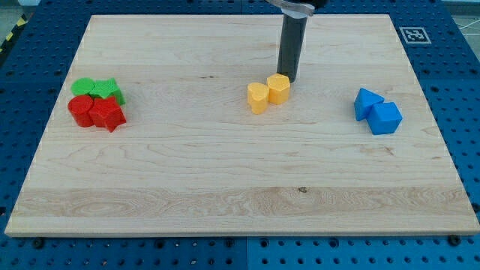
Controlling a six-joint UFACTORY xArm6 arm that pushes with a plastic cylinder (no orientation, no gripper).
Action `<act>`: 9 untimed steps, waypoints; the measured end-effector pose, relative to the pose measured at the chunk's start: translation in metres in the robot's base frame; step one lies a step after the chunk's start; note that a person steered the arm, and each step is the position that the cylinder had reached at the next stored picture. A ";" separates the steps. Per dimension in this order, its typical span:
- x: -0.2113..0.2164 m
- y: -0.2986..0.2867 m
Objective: Separate the blue cube and the blue triangle
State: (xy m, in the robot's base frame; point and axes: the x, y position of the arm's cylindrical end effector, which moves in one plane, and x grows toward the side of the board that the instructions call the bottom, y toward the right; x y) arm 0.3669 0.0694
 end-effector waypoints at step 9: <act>0.087 0.163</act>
State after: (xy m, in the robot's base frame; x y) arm 0.4537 0.2329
